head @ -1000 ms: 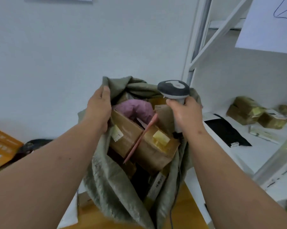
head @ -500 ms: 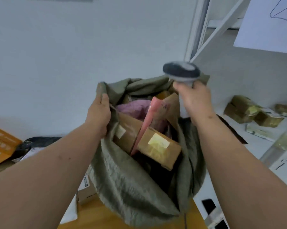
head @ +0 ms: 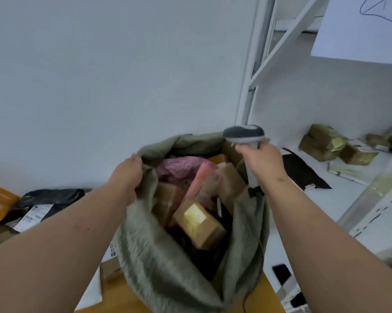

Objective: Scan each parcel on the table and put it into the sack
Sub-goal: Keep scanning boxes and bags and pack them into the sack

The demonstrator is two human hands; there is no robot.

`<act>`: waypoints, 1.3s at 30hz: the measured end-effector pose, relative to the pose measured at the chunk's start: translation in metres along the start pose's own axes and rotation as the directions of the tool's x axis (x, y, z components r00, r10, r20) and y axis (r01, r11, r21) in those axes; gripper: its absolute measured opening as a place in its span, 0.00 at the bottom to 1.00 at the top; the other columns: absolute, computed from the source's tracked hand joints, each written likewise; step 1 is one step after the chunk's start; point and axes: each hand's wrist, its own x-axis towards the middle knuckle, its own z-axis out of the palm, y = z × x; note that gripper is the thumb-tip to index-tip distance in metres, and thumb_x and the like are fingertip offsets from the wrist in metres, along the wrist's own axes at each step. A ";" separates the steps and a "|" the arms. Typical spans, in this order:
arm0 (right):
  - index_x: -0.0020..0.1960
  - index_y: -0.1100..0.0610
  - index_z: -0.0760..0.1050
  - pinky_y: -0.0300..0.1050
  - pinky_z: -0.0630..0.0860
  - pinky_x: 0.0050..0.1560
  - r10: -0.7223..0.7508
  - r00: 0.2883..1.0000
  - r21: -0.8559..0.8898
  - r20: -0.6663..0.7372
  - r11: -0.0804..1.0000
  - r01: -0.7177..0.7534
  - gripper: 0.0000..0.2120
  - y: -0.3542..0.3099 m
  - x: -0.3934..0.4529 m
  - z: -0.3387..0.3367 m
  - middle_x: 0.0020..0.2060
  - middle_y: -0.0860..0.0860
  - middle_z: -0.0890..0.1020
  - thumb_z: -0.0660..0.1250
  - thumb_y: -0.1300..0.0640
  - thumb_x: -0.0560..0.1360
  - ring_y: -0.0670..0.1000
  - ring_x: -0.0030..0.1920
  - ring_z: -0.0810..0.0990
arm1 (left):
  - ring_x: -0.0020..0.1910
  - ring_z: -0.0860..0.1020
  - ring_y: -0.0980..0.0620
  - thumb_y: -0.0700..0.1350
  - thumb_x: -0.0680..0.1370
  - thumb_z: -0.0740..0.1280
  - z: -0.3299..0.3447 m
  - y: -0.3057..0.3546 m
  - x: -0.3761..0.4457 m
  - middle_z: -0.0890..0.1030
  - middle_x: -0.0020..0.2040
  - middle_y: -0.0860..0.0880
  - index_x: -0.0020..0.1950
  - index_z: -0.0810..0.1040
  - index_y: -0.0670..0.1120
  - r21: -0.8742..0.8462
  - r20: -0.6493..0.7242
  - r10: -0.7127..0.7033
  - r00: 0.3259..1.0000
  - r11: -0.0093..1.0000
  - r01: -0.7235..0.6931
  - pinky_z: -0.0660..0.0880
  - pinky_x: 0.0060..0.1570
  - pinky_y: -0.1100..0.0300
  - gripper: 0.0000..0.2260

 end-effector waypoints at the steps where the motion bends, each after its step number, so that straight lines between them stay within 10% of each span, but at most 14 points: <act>1: 0.37 0.51 0.70 0.58 0.76 0.60 0.035 0.999 -0.014 0.017 0.999 -0.035 0.12 0.006 -0.002 0.002 0.46 0.55 0.79 0.68 0.50 0.76 0.58 0.52 0.78 | 0.68 0.72 0.40 0.50 0.81 0.60 0.003 -0.006 -0.006 0.72 0.70 0.40 0.71 0.68 0.40 -0.001 0.003 -0.068 0.998 0.998 0.068 0.71 0.66 0.52 0.22; 7: 0.51 0.65 0.78 0.60 0.75 0.59 0.092 0.995 0.023 0.032 0.995 -0.092 0.13 0.016 -0.011 0.004 0.35 0.51 0.74 0.67 0.54 0.77 0.60 0.48 0.78 | 0.60 0.73 0.37 0.43 0.81 0.60 -0.011 -0.021 0.000 0.74 0.59 0.35 0.60 0.72 0.35 0.162 -0.121 0.008 0.993 0.987 0.012 0.73 0.57 0.47 0.12; 11: 0.36 0.53 0.71 0.54 0.75 0.52 0.084 0.996 0.031 0.038 0.996 -0.086 0.13 0.021 -0.011 0.011 0.35 0.51 0.75 0.67 0.52 0.77 0.53 0.41 0.75 | 0.70 0.68 0.37 0.48 0.80 0.63 -0.007 -0.021 -0.009 0.66 0.74 0.38 0.76 0.63 0.39 0.257 -0.092 0.076 0.993 0.965 -0.050 0.69 0.63 0.47 0.26; 15: 0.45 0.56 0.77 0.51 0.76 0.47 -0.020 0.999 -0.008 -0.036 1.000 0.019 0.09 0.032 -0.013 0.020 0.44 0.56 0.79 0.69 0.50 0.74 0.55 0.47 0.78 | 0.71 0.68 0.39 0.52 0.78 0.66 -0.005 -0.025 -0.023 0.64 0.76 0.43 0.79 0.60 0.48 0.339 -0.095 0.142 0.985 0.935 -0.102 0.70 0.65 0.47 0.31; 18: 0.63 0.62 0.73 0.50 0.78 0.47 -0.064 0.995 0.004 -0.075 0.998 0.064 0.31 0.037 -0.017 0.026 0.54 0.57 0.78 0.69 0.42 0.68 0.52 0.47 0.79 | 0.70 0.69 0.39 0.51 0.78 0.66 -0.004 -0.026 -0.035 0.66 0.75 0.43 0.78 0.62 0.48 0.316 -0.133 0.175 0.975 0.941 -0.126 0.70 0.66 0.45 0.30; 24: 0.34 0.54 0.73 0.34 0.66 0.27 -0.059 0.995 0.045 0.078 0.997 0.056 0.13 0.030 -0.043 0.020 0.26 0.45 0.73 0.69 0.52 0.75 0.41 0.26 0.71 | 0.61 0.72 0.47 0.47 0.80 0.64 -0.007 -0.029 -0.057 0.66 0.75 0.44 0.78 0.62 0.46 0.260 -0.168 0.198 0.966 0.954 -0.150 0.67 0.51 0.55 0.27; 29: 0.47 0.54 0.79 0.53 0.79 0.50 -0.070 0.971 0.095 0.227 0.994 0.050 0.10 0.018 -0.074 0.034 0.43 0.51 0.83 0.69 0.48 0.72 0.51 0.45 0.81 | 0.51 0.72 0.49 0.47 0.81 0.63 -0.016 -0.035 -0.073 0.66 0.75 0.44 0.79 0.61 0.47 0.225 -0.165 0.196 0.967 0.962 -0.157 0.67 0.47 0.57 0.27; 39: 0.42 0.52 0.78 0.53 0.78 0.52 -0.091 0.948 0.072 0.303 0.995 0.073 0.07 -0.021 -0.143 0.087 0.42 0.53 0.85 0.70 0.49 0.73 0.54 0.49 0.83 | 0.50 0.74 0.51 0.48 0.81 0.63 -0.091 -0.060 -0.075 0.68 0.73 0.45 0.78 0.61 0.48 0.162 -0.109 0.152 0.982 0.978 -0.133 0.72 0.49 0.55 0.26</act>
